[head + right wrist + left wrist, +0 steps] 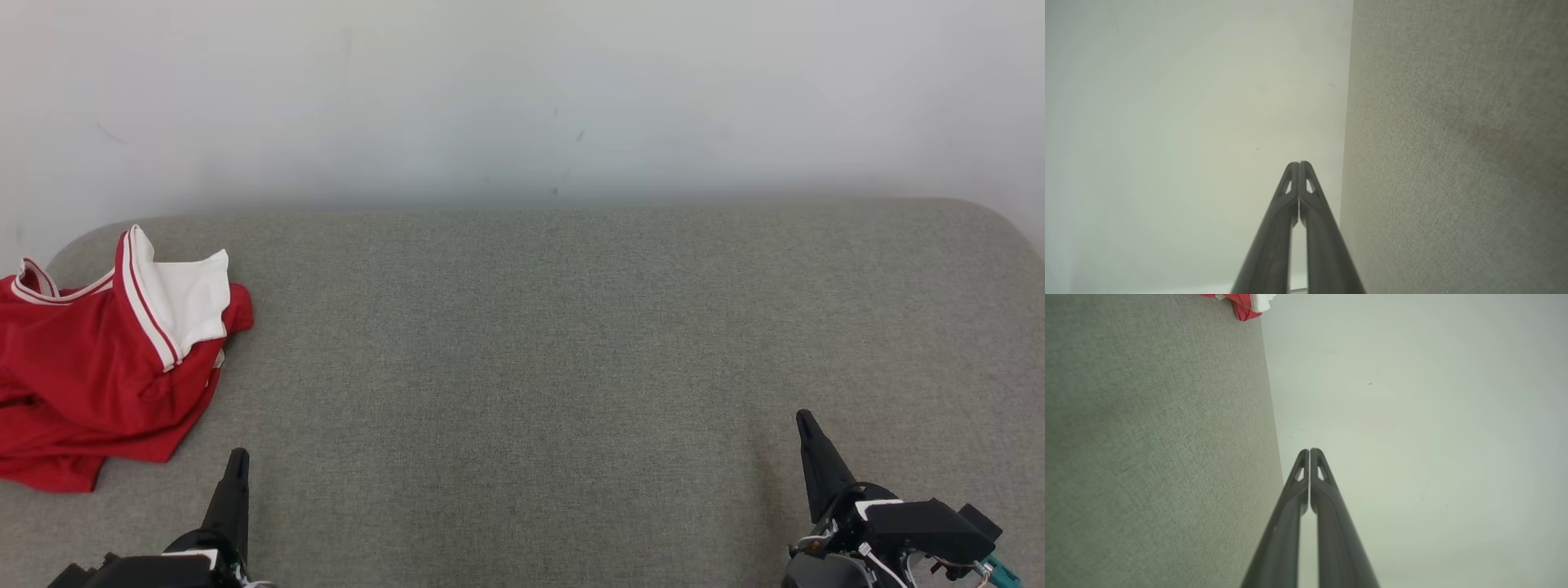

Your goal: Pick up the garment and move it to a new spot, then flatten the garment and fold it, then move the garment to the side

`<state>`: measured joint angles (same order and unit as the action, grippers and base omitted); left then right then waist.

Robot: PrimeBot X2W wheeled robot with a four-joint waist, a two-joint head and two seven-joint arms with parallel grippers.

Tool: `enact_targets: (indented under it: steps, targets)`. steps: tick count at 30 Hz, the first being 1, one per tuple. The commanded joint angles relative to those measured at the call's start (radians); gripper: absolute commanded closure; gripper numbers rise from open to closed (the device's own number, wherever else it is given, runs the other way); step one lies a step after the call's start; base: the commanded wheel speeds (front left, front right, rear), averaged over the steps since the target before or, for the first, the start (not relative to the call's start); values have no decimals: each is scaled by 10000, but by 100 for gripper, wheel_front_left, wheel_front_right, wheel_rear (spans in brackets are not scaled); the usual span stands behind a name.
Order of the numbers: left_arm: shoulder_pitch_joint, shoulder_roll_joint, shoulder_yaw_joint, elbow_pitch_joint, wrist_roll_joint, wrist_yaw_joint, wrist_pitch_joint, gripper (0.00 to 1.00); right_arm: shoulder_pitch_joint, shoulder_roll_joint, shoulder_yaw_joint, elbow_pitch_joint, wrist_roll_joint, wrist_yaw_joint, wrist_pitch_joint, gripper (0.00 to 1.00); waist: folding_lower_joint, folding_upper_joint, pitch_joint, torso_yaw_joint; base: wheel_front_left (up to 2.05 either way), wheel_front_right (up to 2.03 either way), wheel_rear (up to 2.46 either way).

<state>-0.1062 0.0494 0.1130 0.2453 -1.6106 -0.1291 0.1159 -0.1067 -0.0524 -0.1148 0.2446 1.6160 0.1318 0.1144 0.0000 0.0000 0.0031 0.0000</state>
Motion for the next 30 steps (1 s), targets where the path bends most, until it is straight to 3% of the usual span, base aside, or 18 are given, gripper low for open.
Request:
enact_targets:
  steps: [1, 23, 24, 30]
  targets:
    - [-74, 17, 14, 6, -47, -34, -5, 100, -49, 39, 14, 1, -61, -23, 15, 100, 0, 0, 0, 0, 0, 0, 0]
    - [-74, 17, 13, 6, -47, -34, -5, 100, -49, 39, 14, 2, -61, -23, 15, 100, 0, 0, 0, 0, 0, 0, 0]
    - [0, 0, 0, -1, 1, 0, -1, 0, 0, 0, 0, 1, -1, 0, -1, 0, 0, 0, 0, 0, 0, 0, 0]
    - [221, -50, -66, 238, 56, 13, -79, 0, 230, 14, 77, 267, -70, 0, -82, 0, 0, 0, 6, 0, 0, 0, 0]
